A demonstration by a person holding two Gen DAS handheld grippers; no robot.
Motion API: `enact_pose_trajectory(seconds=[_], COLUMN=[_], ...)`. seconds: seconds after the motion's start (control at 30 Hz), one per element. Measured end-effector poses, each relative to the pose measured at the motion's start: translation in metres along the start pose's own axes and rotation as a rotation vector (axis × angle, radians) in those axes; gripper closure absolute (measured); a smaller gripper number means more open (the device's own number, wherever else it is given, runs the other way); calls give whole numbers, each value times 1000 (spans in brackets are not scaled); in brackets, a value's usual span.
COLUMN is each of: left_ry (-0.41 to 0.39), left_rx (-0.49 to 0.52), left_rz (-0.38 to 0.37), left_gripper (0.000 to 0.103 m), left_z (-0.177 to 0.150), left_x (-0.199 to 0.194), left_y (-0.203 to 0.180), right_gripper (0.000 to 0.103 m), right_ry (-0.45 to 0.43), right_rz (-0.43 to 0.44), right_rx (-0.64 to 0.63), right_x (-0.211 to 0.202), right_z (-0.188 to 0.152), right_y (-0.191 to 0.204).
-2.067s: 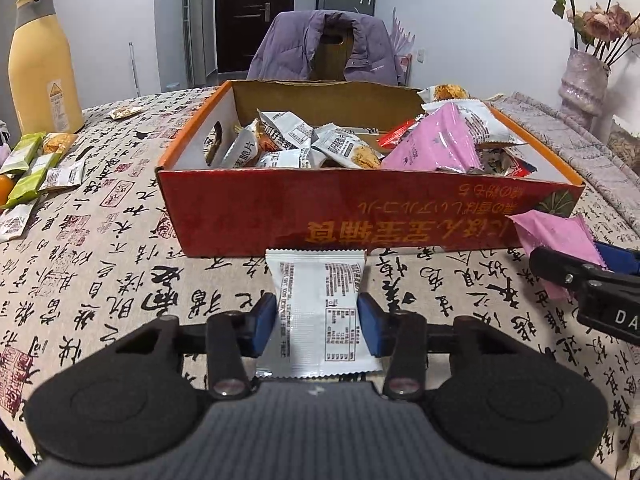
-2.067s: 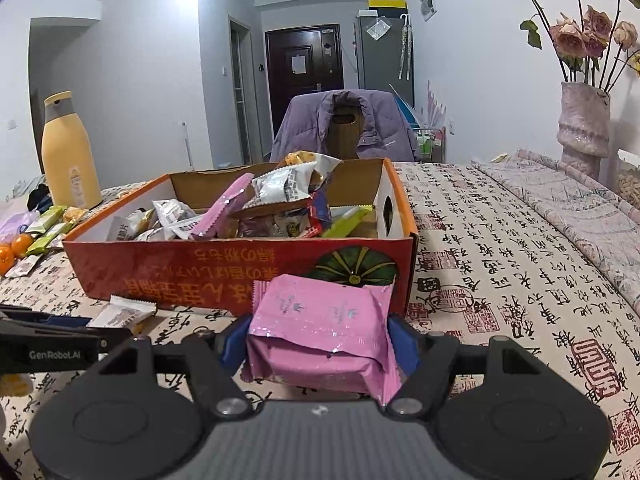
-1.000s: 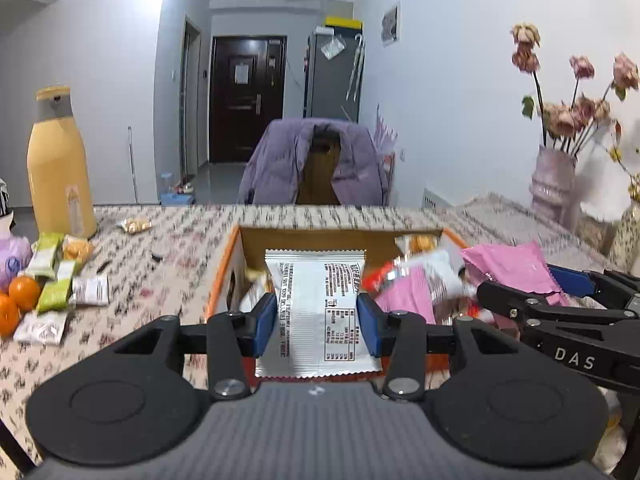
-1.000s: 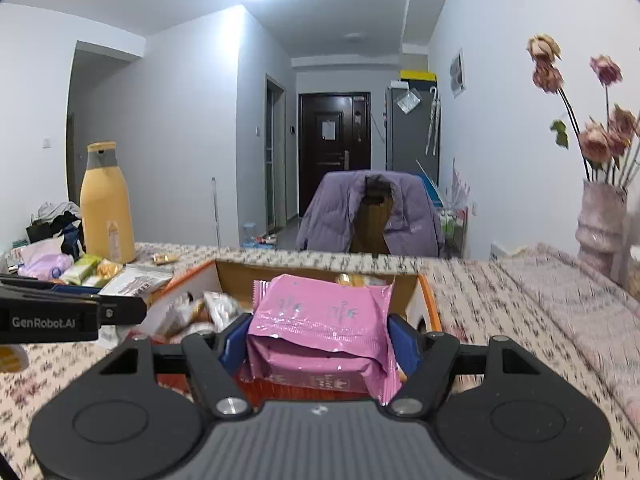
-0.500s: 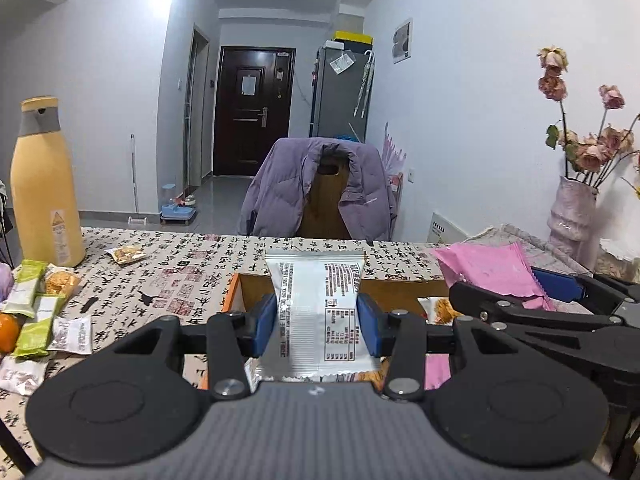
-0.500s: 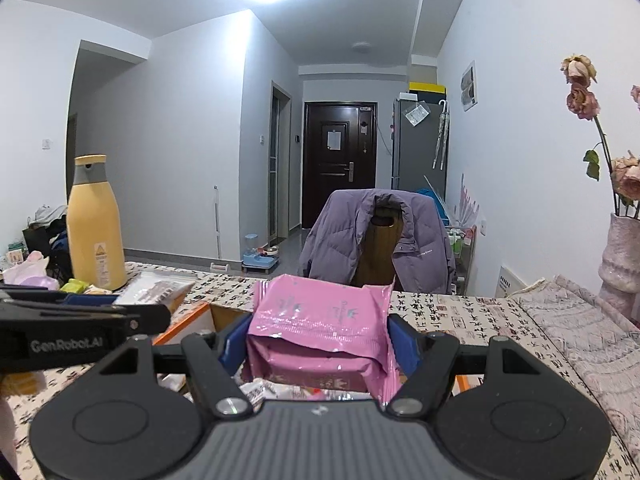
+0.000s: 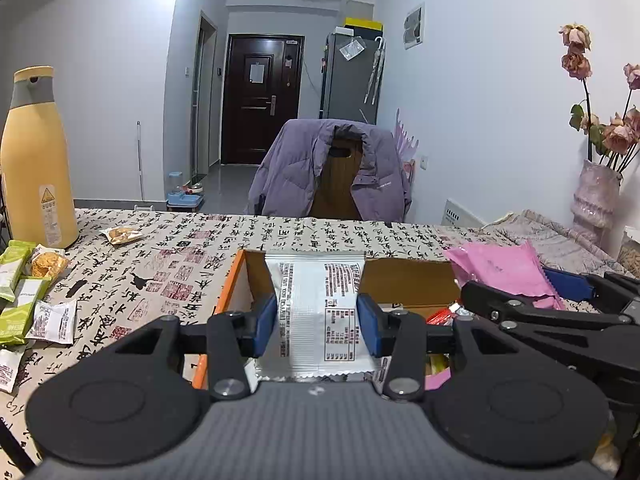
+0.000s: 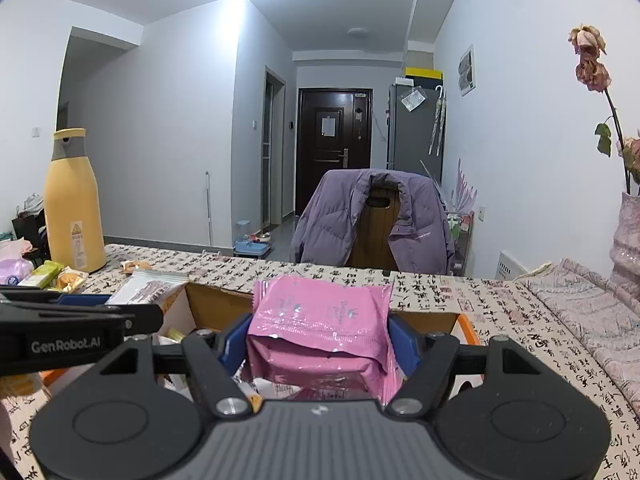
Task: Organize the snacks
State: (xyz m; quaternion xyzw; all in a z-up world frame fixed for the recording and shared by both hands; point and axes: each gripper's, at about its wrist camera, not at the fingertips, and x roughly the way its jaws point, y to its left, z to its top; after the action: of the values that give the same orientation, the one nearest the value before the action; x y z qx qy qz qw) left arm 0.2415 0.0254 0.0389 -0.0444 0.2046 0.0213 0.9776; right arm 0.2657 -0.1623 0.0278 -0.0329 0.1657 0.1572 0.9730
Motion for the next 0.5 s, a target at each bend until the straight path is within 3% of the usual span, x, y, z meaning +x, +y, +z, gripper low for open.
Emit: enact_pose_trajectory(seconds=[0.13,0.2,0.27,0.33,0.4,0.5], left_ry=[-8,-22,-47,-68,-83,-81], left_rx=[-6,-12,-19,-27,-40,-41], left_rz=[-9,-15,-9,-1,3,6], left_gripper=[53,33,17,13,0,0], left_z=[-2,-1,-1,1,2,5], left_x=[-1,-3,-7,-11,-14,-16], left_y=[3,5,7,8,11,9], right_gripper=[30,25,13,2,0,0], right_ry=[15,17,10,0,-1,14], right_rz=[-1,-1,-4,-13,-17,-16], right_rx=[3,14,24,42,58,74], right_x=[2,2,-1,-3,-3,-1], right_z=[-4,-5,-5,-5,-5,-5], right_y=[-2,-5,-9,-13,-19,-23])
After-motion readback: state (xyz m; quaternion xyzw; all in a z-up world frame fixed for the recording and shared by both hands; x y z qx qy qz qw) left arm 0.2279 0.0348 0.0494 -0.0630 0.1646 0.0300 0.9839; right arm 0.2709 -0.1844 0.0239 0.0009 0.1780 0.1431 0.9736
